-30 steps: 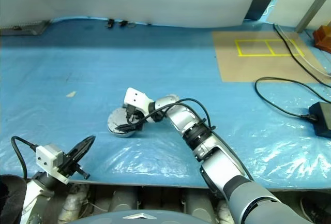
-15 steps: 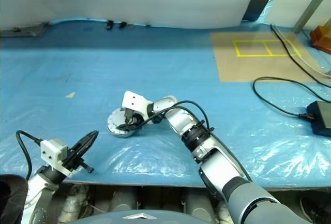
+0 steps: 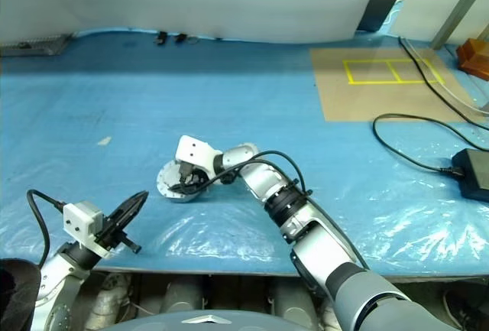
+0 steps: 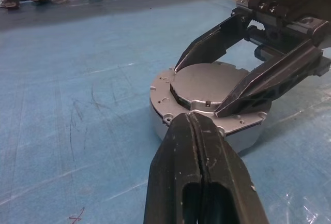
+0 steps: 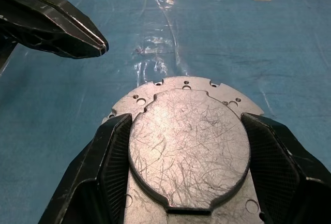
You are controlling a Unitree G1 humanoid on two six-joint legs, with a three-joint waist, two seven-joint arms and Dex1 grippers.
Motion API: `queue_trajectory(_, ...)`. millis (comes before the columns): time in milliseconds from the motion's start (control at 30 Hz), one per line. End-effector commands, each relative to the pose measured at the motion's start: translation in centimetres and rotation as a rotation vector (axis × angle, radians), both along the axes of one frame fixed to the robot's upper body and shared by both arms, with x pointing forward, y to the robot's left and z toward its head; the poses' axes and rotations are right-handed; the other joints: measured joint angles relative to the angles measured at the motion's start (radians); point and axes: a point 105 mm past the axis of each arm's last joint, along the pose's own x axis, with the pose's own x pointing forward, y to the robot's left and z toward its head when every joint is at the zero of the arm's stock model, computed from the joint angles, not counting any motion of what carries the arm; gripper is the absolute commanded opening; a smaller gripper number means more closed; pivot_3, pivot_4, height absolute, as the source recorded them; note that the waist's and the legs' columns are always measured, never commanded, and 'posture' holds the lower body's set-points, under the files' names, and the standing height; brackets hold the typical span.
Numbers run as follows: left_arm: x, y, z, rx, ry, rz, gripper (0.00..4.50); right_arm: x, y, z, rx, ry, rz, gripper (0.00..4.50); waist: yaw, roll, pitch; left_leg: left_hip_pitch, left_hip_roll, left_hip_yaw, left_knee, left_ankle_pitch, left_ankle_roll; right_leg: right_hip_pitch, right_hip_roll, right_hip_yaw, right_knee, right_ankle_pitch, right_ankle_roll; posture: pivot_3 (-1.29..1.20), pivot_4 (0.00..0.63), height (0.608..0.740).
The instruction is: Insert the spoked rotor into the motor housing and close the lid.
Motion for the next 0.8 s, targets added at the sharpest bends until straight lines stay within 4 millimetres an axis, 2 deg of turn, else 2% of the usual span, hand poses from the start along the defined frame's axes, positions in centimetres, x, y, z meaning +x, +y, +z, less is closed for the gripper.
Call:
queue_trajectory(33,0.0,-0.4,0.7,0.012,-0.024,-0.019,0.0,0.0,-0.3,-1.3,-0.037,0.009,-0.03,2.97,0.0,0.0,0.0,0.0,0.0,0.0,0.0,0.0,0.0,0.0,0.0,0.0,0.0,0.0,0.0,0.0,0.15,0.74)
queue_trajectory(333,0.4,-0.6,0.6,0.027,-0.017,-0.038,0.0,0.7,-2.0,-3.4,-0.157,-0.066,-0.022,2.97,0.001,0.001,0.0,0.003,0.0,0.0,0.0,0.0,0.0,0.002,0.0,0.0,0.0,-0.001,0.002,0.0,0.15,0.74)
queue_trajectory(533,3.0,-1.8,1.5,0.037,0.012,-0.067,0.0,0.9,-2.1,-3.5,-0.158,-0.075,-0.031,2.97,0.005,0.003,-0.001,0.009,-0.001,-0.001,0.0,0.0,0.0,0.008,-0.001,0.001,0.003,-0.004,0.007,0.0,0.15,0.74)
queue_trajectory(667,4.9,-2.9,1.5,0.109,0.038,-0.116,0.0,0.8,-2.1,-3.2,-0.147,-0.079,-0.029,2.97,0.005,0.003,-0.001,0.01,-0.001,-0.002,0.0,0.0,0.0,0.007,-0.002,0.002,0.004,-0.004,0.007,0.0,0.15,0.74)
queue_trajectory(800,6.2,-3.2,1.1,0.173,0.073,-0.121,0.0,0.9,-1.9,-2.5,-0.126,-0.082,-0.033,2.97,0.002,0.004,-0.001,0.009,-0.001,-0.001,0.0,0.0,0.0,0.006,-0.002,0.002,0.004,-0.003,0.006,0.0,0.15,0.74)
